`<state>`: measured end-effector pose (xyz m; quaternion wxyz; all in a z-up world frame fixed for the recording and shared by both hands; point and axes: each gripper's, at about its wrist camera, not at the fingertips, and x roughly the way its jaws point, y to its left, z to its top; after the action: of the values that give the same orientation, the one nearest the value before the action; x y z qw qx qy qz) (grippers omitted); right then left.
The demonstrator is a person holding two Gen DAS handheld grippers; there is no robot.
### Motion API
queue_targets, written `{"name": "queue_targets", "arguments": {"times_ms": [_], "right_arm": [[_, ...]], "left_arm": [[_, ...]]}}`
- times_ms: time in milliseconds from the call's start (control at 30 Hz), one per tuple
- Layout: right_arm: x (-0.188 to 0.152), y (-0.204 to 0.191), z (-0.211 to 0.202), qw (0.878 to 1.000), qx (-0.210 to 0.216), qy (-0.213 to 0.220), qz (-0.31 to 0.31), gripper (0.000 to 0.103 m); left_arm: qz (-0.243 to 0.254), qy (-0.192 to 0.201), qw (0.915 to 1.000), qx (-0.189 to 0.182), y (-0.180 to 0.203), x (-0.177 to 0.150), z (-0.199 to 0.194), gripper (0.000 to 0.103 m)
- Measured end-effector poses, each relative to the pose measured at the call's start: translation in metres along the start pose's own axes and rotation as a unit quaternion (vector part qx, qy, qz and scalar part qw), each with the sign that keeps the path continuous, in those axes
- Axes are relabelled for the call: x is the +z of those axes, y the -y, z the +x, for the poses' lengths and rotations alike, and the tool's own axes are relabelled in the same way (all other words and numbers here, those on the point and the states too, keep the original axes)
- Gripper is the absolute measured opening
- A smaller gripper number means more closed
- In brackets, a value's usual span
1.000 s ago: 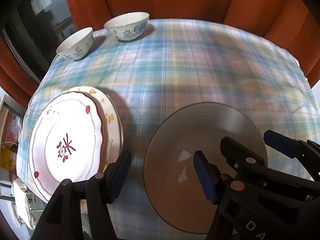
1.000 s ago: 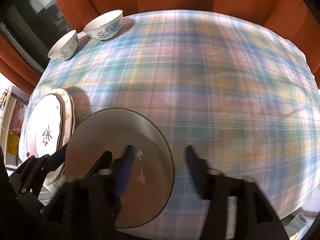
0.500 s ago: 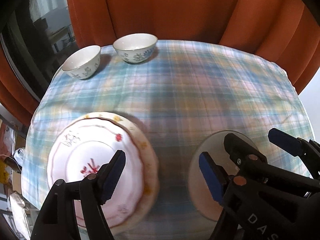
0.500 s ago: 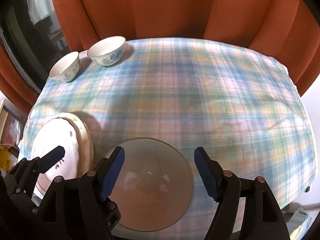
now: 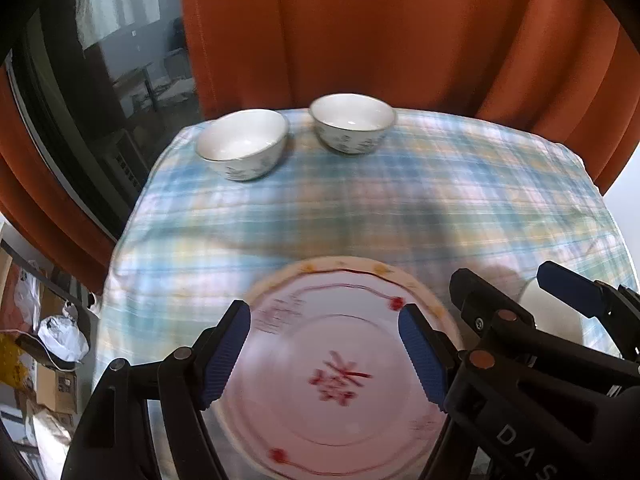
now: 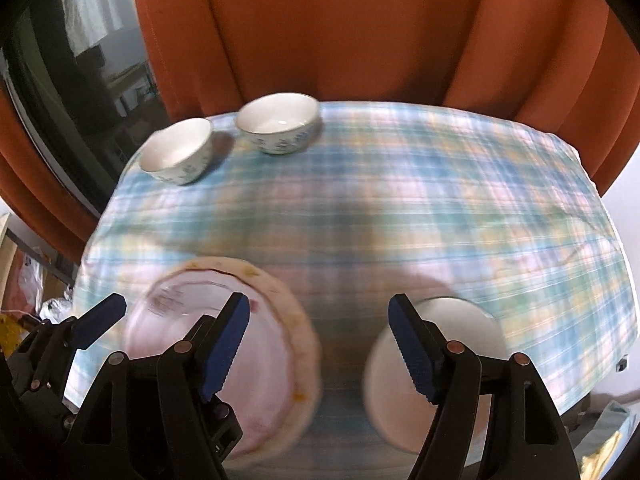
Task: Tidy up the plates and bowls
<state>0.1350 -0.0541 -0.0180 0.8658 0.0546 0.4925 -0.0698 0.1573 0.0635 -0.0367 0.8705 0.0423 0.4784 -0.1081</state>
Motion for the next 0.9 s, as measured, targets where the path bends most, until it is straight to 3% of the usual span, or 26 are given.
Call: {"name": "queue_targets", "arguments": {"times_ms": [500, 900], "right_arm": [[0.039, -0.080, 0.014, 1.000, -0.010, 0.010, 0.008, 0.076], [0.105, -0.108, 0.068, 1.000, 0.019, 0.013, -0.007, 0.076]], "left_arm": [[-0.015, 0.005, 0.9998, 0.012, -0.066, 0.041, 0.016, 0.078], [-0.045, 0.010, 0.9967, 0.067, -0.098, 0.105, 0.063, 0.078]]}}
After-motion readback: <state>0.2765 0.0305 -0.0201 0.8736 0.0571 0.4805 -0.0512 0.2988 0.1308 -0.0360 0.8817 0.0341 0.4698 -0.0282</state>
